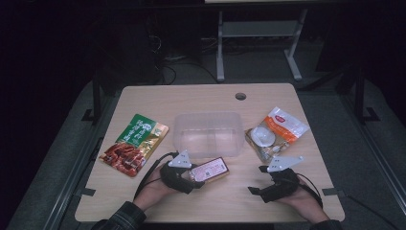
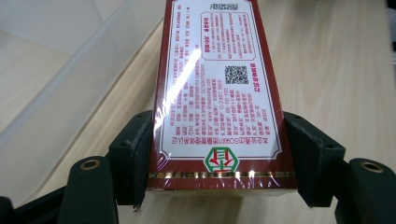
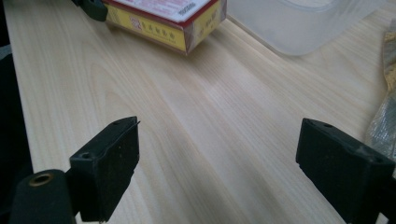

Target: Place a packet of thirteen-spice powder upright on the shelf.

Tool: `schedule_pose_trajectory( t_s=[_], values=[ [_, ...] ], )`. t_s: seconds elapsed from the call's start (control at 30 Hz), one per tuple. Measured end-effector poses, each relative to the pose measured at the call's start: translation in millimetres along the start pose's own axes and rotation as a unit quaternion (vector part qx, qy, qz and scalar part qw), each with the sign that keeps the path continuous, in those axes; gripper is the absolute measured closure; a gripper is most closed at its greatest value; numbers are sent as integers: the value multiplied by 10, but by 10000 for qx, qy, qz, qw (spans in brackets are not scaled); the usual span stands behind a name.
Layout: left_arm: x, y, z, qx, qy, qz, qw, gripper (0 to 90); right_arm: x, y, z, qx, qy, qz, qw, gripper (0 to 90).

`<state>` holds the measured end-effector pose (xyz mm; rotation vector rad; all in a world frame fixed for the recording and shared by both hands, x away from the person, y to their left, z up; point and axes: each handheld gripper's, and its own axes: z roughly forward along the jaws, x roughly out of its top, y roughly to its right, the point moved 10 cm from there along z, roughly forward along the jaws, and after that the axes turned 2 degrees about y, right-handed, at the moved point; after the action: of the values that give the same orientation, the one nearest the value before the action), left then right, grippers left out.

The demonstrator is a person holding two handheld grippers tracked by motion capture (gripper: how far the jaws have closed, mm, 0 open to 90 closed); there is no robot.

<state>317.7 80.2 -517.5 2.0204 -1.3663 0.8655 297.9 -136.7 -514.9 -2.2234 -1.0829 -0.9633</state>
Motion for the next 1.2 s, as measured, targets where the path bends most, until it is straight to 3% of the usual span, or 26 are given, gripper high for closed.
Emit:
schedule_pose_trajectory(
  t_s=[0.17, 0.3, 0.4, 0.43, 0.67, 0.77, 0.93, 0.97, 1.0, 1.03, 1.07, 1.1, 1.13, 1.17, 1.2],
  values=[
    [3, 27, -128, -148, 112, 22, 9998, 317, 39, -50, -26, 119, 39, -43, 9999, 128],
    [-8, 68, -240, -268, 119, 230, 9993, 317, 99, -102, -42, 279, 117, -125, 9995, 127],
    [-27, 91, -320, -332, 137, 273, 9990, 316, 158, -151, -30, 415, 144, -232, 9988, 124],
    [-42, 87, -364, -326, 157, 295, 9989, 316, 224, -199, -28, 602, 145, -346, 9975, 133],
    [-84, 68, -497, -305, 230, 300, 9988, 316, 505, -304, 14, 1018, 356, -612, 9923, 133],
    [-110, 55, -568, -270, 282, 282, 9988, 316, 660, -373, 118, 1294, 387, -822, 9874, 133],
    [-142, 69, -624, -206, 329, 207, 9990, 316, 781, -424, 243, 1502, 331, -990, 9831, 134],
    [-156, 82, -651, -184, 368, 196, 9990, 316, 848, -447, 299, 1646, 376, -1054, 9800, 134],
    [-156, 82, -651, -184, 368, 196, 9990, 316, 848, -447, 299, 1646, 376, -1054, 9800, 134],
    [-163, 87, -664, -177, 384, 197, 9989, 316, 904, -466, 356, 1759, 385, -1223, 9760, 134],
    [-169, 89, -677, -166, 391, 232, 9988, 316, 904, -466, 356, 1759, 385, -1223, 9760, 134],
    [-180, 115, -694, -154, 423, 195, 9988, 316, 956, -516, 391, 1984, 411, -1281, 9708, 140],
    [-180, 115, -694, -154, 423, 195, 9988, 316, 956, -516, 391, 1984, 411, -1281, 9708, 140],
    [-187, 138, -705, -178, 417, 161, 9988, 316, 999, -555, 434, 2153, 393, -1335, 9666, 139],
    [-193, 141, -717, -178, 407, 236, 9987, 316, 999, -555, 434, 2153, 393, -1335, 9666, 139]
  ],
)
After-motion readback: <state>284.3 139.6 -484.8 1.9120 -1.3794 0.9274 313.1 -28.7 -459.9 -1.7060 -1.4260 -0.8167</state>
